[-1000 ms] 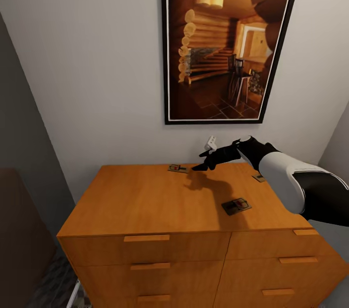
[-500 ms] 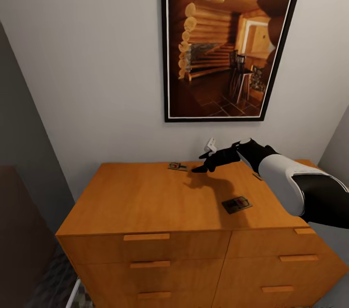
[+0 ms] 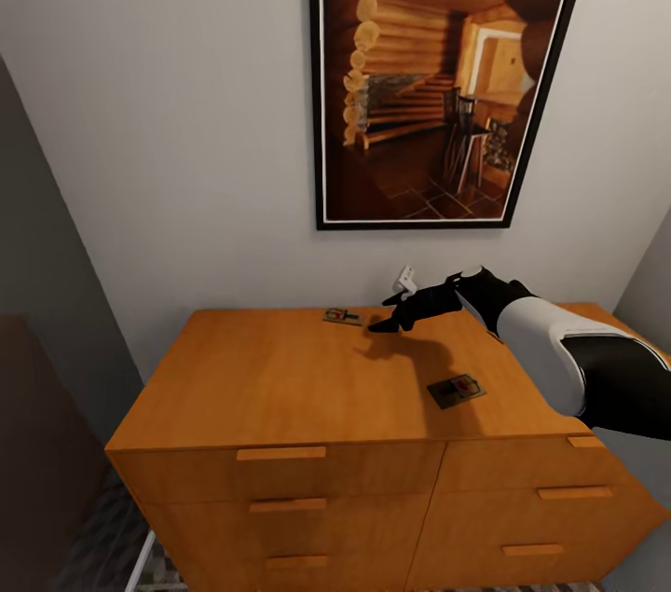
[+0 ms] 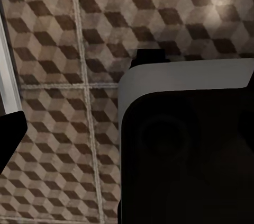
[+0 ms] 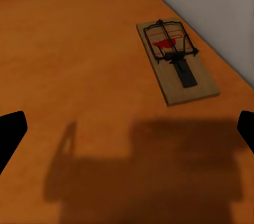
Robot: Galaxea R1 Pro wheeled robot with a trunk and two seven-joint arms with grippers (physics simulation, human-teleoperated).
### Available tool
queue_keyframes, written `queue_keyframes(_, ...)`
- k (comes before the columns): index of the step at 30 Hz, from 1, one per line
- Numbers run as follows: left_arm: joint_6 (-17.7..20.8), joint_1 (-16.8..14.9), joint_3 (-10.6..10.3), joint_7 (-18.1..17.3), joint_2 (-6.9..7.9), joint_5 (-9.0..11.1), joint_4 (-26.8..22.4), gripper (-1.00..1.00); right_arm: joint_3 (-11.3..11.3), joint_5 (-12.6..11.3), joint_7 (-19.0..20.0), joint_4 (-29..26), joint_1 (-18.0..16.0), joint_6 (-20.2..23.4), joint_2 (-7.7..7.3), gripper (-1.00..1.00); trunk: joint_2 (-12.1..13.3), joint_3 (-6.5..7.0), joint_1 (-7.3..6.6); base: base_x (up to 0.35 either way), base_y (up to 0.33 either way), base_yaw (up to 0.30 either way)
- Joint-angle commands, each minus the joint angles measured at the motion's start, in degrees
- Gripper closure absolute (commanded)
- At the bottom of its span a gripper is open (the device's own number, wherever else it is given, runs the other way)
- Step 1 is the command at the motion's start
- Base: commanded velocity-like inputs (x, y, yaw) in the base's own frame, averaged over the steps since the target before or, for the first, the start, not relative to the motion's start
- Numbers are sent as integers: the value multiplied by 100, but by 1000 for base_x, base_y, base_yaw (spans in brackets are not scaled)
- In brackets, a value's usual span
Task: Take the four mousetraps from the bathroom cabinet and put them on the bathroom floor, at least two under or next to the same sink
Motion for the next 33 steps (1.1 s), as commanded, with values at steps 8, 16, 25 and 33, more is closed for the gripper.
queue_keyframes(8, -44, -11, -19, 13, 1, 2, 27, -100, 26, -160, 32, -6, 2, 8, -9, -100, -3, -59, 0, 0, 0, 0)
queue_keyframes(16, -44, -11, -19, 13, 2, 2, 27, -100, 26, -204, 34, -6, 6, 7, -9, -100, -3, -110, 0, 0, 0, 0)
queue_keyframes(25, -44, -11, -19, 13, 4, 2, 27, -100, 26, -216, 41, -6, 7, 6, -15, -100, -3, -164, 0, 0, 0, 0)
queue_keyframes(33, -44, -11, -19, 13, 3, 2, 27, -100, 26, -235, 43, -6, 7, -2, -15, -100, -3, -212, 0, 0, 0, 0)
